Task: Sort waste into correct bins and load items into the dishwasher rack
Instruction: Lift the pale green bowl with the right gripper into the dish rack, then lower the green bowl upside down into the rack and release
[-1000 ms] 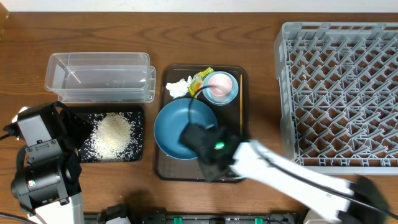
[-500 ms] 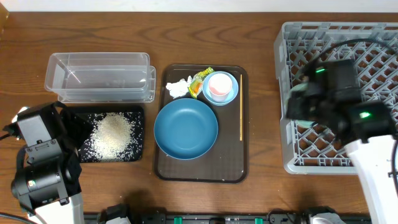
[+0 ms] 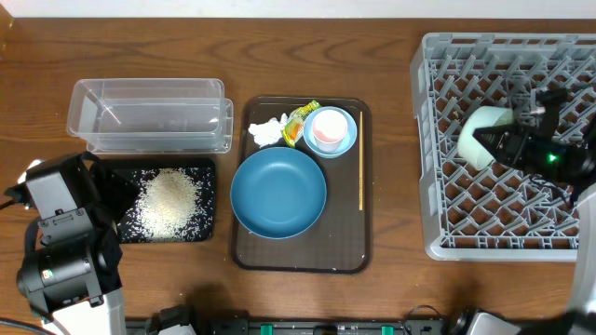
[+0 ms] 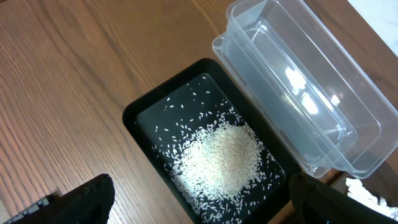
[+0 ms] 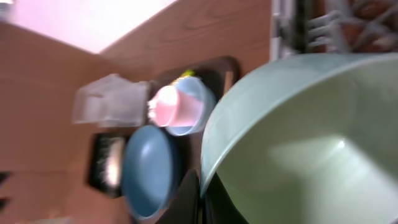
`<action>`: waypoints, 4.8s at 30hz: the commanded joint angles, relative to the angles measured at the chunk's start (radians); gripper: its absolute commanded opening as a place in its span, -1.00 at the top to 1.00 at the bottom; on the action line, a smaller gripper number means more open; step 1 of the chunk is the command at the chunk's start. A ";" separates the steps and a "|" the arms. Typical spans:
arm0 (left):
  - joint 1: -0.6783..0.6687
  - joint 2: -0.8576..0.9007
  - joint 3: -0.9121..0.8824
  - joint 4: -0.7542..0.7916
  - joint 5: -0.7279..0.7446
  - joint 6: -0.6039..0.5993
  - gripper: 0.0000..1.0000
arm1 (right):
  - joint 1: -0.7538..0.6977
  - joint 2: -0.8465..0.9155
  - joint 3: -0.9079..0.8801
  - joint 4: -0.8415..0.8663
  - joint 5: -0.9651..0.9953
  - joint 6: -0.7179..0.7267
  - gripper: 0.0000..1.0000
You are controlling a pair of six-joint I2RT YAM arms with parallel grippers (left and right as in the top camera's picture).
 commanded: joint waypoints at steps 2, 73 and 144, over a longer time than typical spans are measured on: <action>0.006 0.000 0.008 -0.002 -0.008 -0.001 -0.84 | -0.039 0.089 -0.047 0.000 -0.256 -0.099 0.98; 0.006 0.000 0.008 -0.002 -0.008 -0.001 -0.84 | -0.056 -0.204 0.103 -0.256 0.686 0.254 -0.10; 0.006 0.001 0.008 -0.002 -0.008 -0.001 -0.85 | 0.087 0.185 0.063 -0.055 0.776 0.370 0.98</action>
